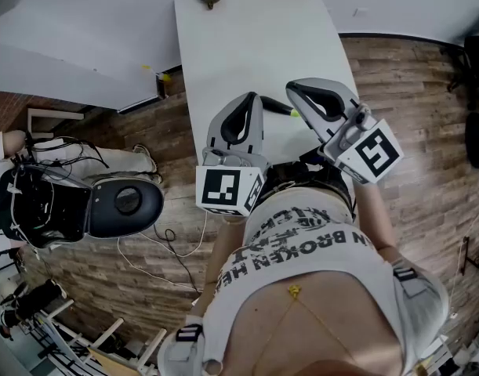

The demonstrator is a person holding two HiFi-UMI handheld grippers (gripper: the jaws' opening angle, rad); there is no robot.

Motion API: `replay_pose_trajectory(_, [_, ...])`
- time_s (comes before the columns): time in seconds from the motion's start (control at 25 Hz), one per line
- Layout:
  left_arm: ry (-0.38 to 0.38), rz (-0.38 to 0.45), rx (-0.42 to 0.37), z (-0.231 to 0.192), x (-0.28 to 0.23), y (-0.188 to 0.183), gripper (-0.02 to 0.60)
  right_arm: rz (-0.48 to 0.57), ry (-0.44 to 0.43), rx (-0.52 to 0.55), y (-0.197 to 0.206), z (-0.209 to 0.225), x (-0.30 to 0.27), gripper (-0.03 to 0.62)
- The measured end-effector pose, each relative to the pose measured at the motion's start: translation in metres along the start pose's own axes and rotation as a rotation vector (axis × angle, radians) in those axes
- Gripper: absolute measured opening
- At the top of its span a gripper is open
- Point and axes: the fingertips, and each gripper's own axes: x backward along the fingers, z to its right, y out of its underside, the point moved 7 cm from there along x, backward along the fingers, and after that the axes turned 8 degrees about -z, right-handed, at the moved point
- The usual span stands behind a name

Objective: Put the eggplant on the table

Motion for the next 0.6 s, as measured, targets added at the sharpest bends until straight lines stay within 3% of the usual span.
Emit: replay_pose_trajectory(0.6, [-0.019,-0.005,0.004,0.0008,0.0083,0.0055,-0.002,-0.026,-0.008,0.0,0.0056,-0.0069,0.0014,0.008])
